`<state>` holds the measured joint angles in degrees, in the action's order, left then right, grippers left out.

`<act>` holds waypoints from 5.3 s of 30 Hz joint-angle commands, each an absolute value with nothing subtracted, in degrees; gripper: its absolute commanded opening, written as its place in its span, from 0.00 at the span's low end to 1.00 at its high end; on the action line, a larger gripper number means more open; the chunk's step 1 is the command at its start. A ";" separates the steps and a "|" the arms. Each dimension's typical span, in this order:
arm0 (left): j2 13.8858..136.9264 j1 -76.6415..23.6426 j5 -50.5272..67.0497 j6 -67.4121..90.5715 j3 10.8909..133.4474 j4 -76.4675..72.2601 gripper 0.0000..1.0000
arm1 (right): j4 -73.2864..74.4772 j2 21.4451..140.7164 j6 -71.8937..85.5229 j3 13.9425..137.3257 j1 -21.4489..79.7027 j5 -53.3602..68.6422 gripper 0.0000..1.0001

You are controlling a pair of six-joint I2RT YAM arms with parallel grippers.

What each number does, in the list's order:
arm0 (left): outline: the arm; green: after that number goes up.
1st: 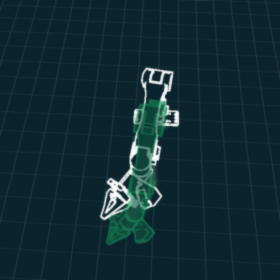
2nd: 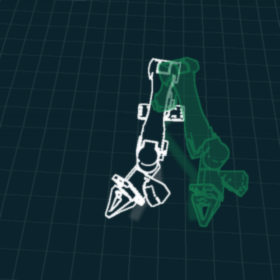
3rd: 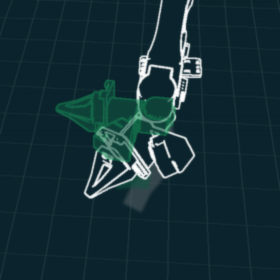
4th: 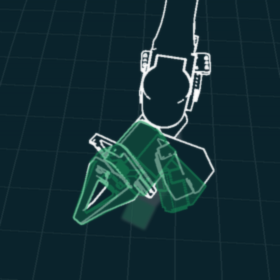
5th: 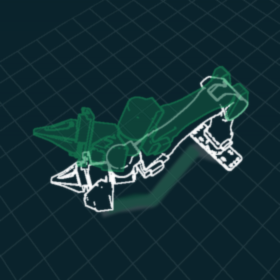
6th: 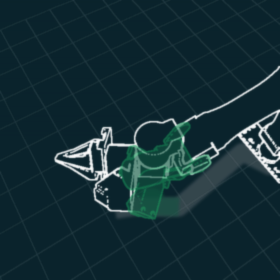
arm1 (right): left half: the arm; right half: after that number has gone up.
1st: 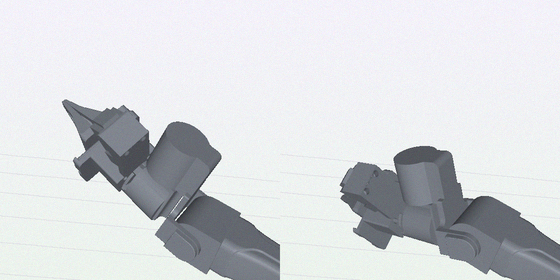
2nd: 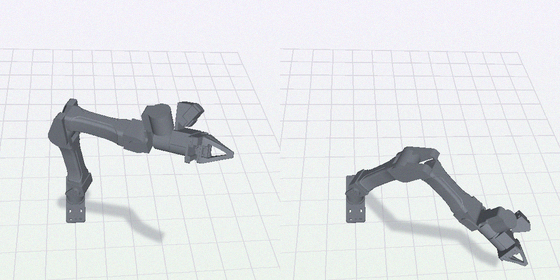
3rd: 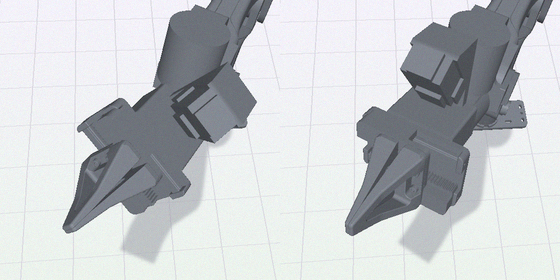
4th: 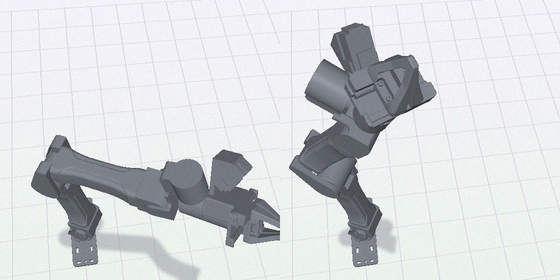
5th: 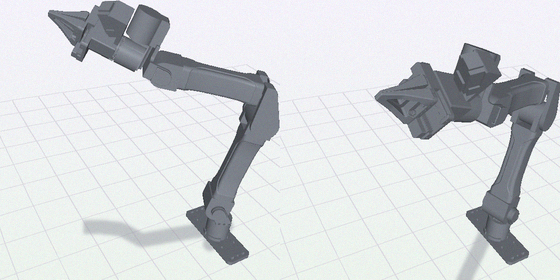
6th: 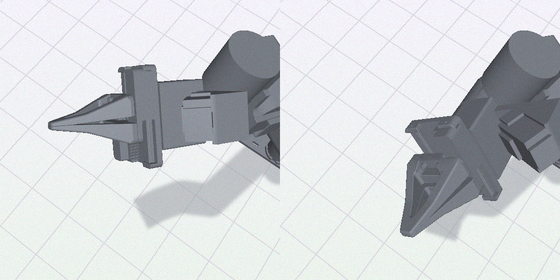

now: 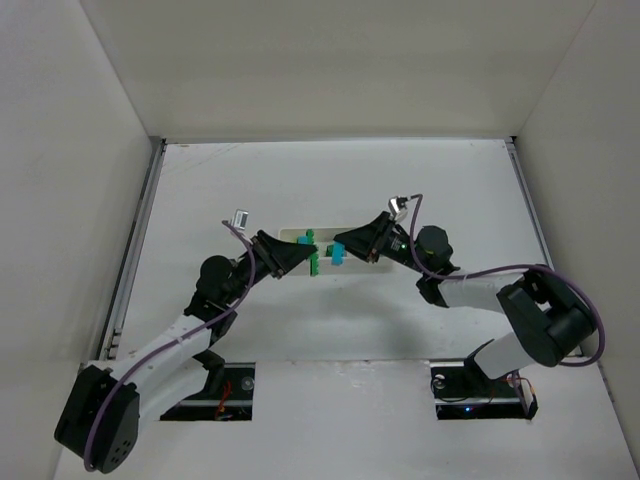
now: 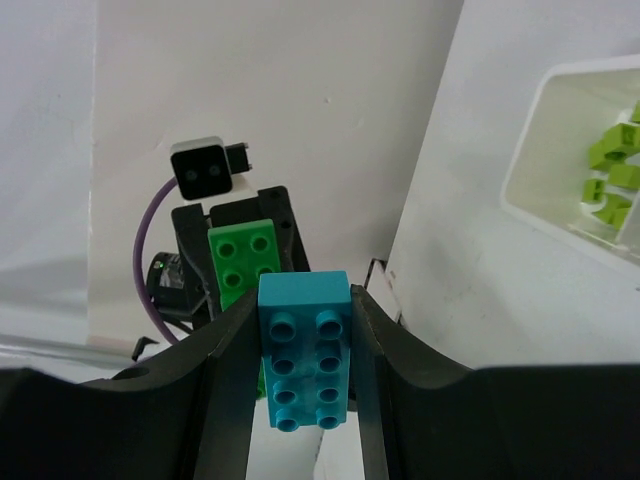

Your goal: Sort the legos into containers by color

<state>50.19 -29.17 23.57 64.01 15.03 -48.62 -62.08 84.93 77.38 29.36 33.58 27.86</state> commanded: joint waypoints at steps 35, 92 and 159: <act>52.38 -32.12 17.75 52.65 19.69 -41.39 0.17 | -6.85 81.91 41.04 46.67 34.40 -19.42 0.36; 57.83 -30.54 16.44 74.88 15.47 -64.60 0.19 | -57.47 77.34 63.72 32.34 45.48 19.33 0.68; 55.72 -33.00 13.97 65.83 17.49 -58.18 0.41 | -66.88 84.11 78.31 30.85 42.93 26.10 0.33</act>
